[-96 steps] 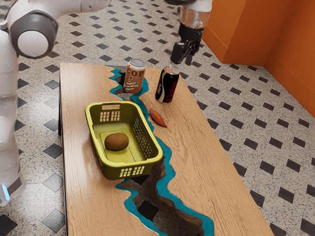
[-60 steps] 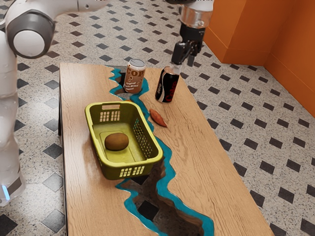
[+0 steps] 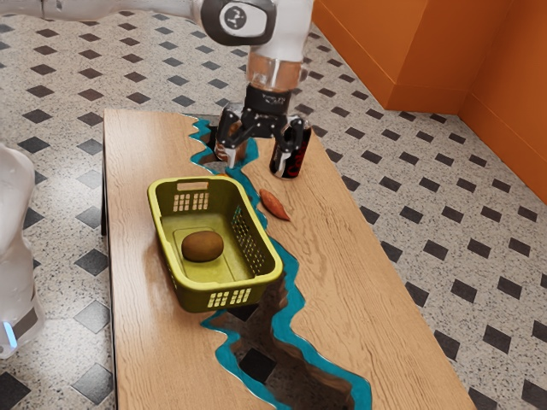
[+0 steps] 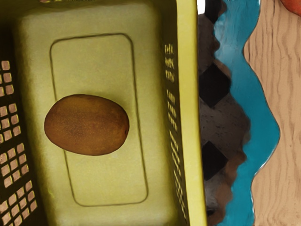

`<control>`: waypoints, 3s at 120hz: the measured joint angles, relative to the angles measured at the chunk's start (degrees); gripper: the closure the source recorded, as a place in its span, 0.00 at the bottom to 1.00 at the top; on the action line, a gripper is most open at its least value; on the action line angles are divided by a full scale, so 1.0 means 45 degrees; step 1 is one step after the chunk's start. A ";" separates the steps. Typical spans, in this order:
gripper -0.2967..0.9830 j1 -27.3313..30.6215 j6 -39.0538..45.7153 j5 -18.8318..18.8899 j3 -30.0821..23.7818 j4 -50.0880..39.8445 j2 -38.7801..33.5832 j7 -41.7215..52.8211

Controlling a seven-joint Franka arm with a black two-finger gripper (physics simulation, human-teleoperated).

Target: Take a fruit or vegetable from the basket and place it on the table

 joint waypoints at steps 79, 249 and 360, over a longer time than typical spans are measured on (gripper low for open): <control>0.23 0.0157 0.0650 0.0427 -0.0832 -0.2847 -0.1694 1.2461; 0.23 0.2748 0.1801 -0.0287 -0.4101 -0.5940 -0.2960 1.7106; 0.25 0.3606 0.5514 -0.0602 -0.4204 -0.7087 -0.2089 1.8104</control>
